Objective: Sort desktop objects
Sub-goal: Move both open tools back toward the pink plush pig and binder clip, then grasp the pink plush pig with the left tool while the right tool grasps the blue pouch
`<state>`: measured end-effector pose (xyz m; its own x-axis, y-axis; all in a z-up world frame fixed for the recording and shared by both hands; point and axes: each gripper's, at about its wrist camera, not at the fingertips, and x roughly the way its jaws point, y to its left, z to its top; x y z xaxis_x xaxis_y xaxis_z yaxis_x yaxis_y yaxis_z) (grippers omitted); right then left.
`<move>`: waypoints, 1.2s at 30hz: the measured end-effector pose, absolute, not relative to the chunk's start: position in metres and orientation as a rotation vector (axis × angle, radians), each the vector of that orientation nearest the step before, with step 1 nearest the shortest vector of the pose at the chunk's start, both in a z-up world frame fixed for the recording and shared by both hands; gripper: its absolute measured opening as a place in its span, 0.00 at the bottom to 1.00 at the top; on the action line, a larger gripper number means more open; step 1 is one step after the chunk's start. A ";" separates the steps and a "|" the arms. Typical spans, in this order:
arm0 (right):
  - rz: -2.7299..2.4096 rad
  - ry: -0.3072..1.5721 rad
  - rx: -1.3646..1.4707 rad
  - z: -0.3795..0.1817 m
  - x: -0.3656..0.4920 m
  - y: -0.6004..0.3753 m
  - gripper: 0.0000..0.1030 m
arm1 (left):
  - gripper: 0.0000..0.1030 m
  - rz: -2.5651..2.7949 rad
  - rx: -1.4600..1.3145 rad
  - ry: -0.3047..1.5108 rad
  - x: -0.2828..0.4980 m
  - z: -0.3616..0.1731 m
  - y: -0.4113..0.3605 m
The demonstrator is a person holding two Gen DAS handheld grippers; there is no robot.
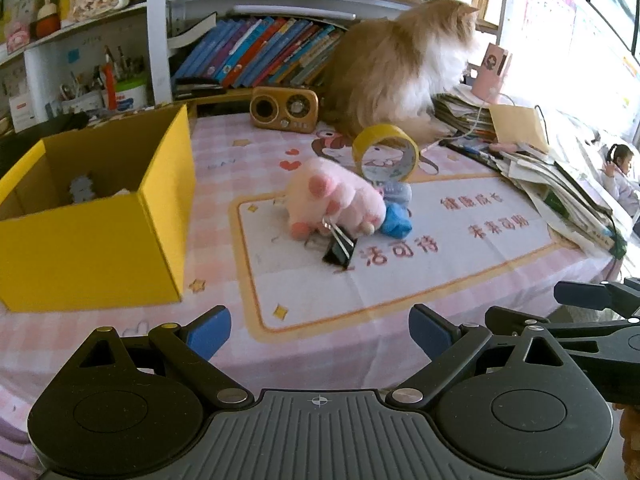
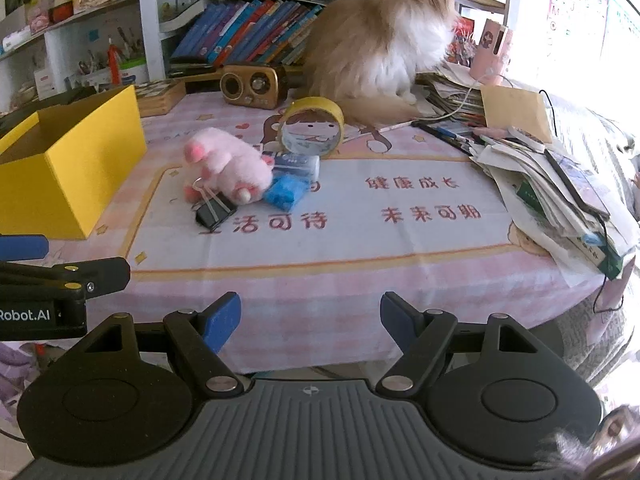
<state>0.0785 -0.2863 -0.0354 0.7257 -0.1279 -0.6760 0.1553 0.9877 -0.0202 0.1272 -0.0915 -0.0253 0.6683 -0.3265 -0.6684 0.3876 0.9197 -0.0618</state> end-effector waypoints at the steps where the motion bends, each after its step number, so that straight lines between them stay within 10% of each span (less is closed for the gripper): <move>1: -0.153 0.741 0.039 -0.035 0.083 -0.290 0.73 | 0.95 -0.399 0.086 0.734 0.131 -0.025 -0.094; 36: 0.041 0.750 0.070 -0.045 0.216 -0.379 0.74 | 0.94 -0.187 0.068 0.740 0.226 -0.032 -0.166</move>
<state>0.2159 -0.3790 -0.0450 0.7309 0.0622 -0.6797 -0.0119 0.9969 0.0784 0.2255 -0.1657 -0.0315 0.7225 -0.1452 -0.6759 0.1934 0.9811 -0.0041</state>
